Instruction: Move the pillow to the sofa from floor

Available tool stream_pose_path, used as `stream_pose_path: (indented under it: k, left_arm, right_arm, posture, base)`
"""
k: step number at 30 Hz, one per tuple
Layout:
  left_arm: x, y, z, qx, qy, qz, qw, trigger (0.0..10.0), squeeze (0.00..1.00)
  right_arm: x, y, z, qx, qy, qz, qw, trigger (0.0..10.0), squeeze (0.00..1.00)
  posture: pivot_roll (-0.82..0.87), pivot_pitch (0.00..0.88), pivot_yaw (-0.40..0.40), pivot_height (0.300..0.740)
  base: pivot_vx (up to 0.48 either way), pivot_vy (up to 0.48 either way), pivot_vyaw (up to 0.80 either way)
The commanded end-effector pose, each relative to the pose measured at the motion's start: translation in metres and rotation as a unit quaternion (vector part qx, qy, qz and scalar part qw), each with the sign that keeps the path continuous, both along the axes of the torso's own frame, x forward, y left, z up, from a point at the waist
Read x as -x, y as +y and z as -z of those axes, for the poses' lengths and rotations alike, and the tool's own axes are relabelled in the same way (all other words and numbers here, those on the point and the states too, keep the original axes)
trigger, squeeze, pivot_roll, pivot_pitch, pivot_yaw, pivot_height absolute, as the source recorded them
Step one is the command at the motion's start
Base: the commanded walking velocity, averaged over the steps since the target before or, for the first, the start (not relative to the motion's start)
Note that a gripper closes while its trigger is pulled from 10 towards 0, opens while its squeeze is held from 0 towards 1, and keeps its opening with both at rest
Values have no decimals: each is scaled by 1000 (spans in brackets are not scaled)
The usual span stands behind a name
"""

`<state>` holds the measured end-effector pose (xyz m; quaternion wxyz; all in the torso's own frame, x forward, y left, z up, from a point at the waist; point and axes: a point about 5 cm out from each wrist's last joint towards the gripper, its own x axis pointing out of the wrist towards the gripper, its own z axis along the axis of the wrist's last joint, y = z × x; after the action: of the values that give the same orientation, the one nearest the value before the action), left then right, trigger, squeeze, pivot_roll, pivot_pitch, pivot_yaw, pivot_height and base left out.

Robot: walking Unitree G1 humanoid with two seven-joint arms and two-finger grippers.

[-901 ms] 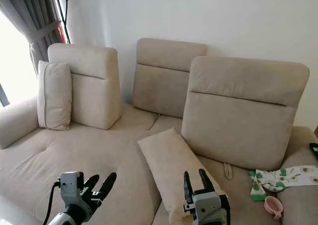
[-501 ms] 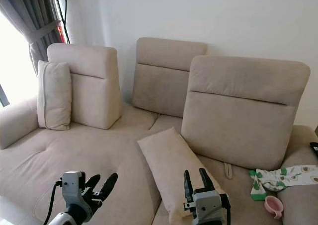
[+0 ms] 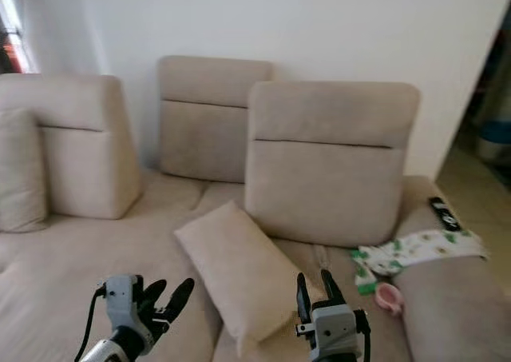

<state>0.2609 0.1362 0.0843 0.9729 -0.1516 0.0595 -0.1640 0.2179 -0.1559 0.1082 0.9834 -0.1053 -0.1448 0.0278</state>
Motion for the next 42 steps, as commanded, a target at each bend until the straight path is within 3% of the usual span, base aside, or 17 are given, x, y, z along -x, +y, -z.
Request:
stream_pose_path:
  k: [1, 6, 42]
  left_arm:
    - [1, 2, 4, -7, 7, -3, 1000, 10000, 0]
    - [2, 2, 5, -6, 8, -3, 1000, 10000, 0]
    - [3, 0, 8, -10, 14, 2, 1000, 10000, 0]
  right_arm:
    - [0, 0, 2, -4, 7, 1, 1000, 10000, 0]
    - [0, 0, 2, -4, 7, -1, 1000, 10000, 0]
    - [3, 2, 5, 2, 12, -4, 1000, 10000, 0]
  posture:
    - [98, 0, 50, 740]
    - [99, 0, 49, 740]
    - [97, 0, 48, 740]
  base:
    - [0, 0, -800]
    - [0, 0, -800]
    - [0, 0, 0]
